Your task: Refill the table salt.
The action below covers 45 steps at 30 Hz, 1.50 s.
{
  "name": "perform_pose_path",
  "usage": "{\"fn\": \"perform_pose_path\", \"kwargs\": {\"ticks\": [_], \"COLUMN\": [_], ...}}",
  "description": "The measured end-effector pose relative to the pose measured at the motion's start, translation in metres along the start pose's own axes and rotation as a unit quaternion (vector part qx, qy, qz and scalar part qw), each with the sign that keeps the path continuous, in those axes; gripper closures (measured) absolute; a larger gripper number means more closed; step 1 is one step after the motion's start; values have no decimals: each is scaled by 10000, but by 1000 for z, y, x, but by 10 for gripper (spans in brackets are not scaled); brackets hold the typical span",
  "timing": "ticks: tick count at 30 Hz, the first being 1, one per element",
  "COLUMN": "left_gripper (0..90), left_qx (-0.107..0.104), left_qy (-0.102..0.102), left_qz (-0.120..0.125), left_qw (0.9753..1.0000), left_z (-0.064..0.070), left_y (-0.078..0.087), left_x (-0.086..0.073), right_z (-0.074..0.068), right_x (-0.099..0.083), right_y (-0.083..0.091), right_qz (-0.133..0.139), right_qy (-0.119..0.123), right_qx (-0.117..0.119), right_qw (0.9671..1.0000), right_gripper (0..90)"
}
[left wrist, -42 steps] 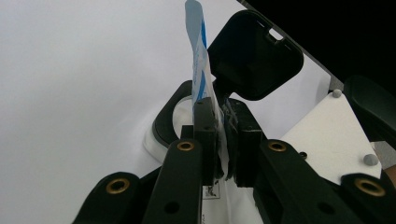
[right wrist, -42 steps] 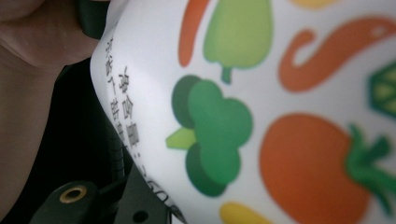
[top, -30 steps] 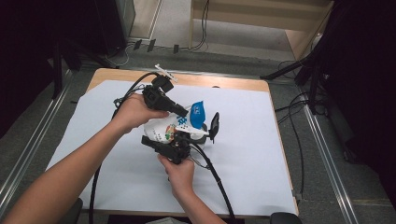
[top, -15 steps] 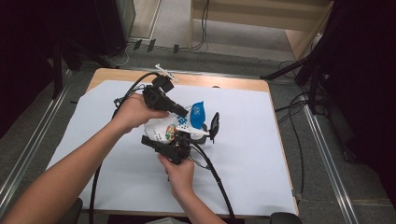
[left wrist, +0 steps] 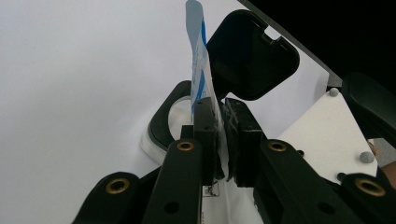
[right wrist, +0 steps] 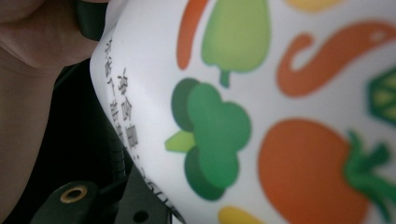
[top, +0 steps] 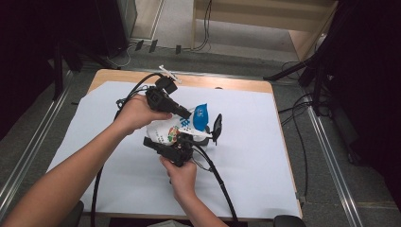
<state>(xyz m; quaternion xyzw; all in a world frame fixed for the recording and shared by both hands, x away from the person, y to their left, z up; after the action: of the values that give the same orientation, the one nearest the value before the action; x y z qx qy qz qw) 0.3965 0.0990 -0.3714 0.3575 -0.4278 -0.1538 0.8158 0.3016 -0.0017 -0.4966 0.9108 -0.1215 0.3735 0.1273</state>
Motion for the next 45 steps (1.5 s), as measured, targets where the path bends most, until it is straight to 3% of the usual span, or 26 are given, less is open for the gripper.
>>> {"fn": "perform_pose_path", "kwargs": {"ticks": [45], "left_gripper": [843], "left_qx": [5], "left_qy": [-16], "left_qz": [52], "left_qw": [10000], "left_z": [2], "left_y": [3], "left_x": [2], "right_z": [0], "right_x": [2], "right_y": [-2], "right_qz": [101], "right_qy": [-94], "right_qx": [77], "right_qw": [9999], "right_gripper": [684]}}
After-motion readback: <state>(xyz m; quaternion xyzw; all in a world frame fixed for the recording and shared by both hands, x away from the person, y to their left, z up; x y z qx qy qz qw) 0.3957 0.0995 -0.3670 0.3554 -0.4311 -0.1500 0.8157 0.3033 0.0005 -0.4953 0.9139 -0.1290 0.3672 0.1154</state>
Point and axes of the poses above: each handheld gripper's, and its own axes: y roughly backward along the jaws, x roughly out of its top, z roughly to its right, the point moved 1 cm from there along -y, roughly forward along the jaws, and after that the axes turned 1 degree about -z, right-handed, at the moved point
